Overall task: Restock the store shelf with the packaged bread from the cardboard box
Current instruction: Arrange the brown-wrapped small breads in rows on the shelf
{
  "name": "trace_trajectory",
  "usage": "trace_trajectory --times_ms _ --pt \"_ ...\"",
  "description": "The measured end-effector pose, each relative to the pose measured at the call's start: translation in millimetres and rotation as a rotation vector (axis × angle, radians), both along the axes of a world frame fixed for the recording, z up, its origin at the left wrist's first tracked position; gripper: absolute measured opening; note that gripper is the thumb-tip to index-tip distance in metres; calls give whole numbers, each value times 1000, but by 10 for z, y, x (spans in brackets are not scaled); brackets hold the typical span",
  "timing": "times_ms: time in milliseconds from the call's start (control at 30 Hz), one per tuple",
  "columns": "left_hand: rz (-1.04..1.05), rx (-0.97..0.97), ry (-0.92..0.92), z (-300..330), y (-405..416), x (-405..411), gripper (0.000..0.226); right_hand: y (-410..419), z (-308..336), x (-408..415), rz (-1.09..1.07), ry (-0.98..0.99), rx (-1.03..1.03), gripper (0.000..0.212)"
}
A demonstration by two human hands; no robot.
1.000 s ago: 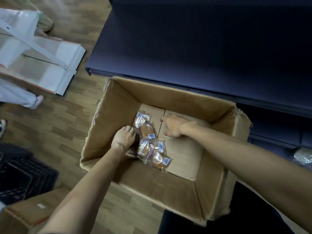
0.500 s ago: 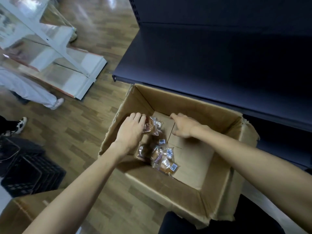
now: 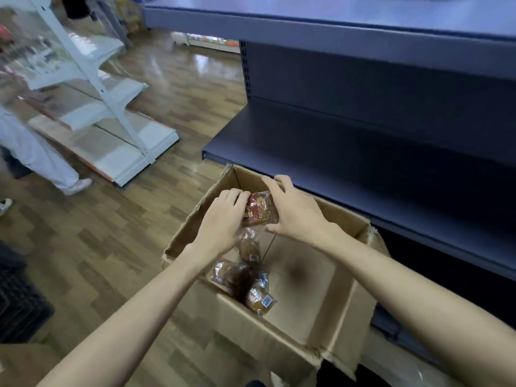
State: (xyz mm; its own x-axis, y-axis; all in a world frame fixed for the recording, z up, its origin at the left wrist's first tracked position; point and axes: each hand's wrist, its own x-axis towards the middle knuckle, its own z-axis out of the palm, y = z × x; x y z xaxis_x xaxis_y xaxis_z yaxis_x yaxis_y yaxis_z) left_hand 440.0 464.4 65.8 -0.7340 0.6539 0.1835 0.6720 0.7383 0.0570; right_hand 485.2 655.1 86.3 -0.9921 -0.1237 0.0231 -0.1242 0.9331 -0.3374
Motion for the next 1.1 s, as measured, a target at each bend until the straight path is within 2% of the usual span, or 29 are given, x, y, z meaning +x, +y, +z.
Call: trace_trajectory --times_ms 133,433,600,833,1100 --pt "-5 136 51 284 8 85 70 -58 274 58 13 118 86 71" --pt "-47 203 185 786 -135 343 71 -232 692 242 25 302 63 51" --pt "8 328 245 1043 -245 455 85 -165 1011 180 55 425 92 55" --pt "24 314 299 1376 -236 440 75 142 1614 107 48 545 173 49" --pt "-86 417 379 1963 791 448 75 1084 2355 480 -57 668 199 48"
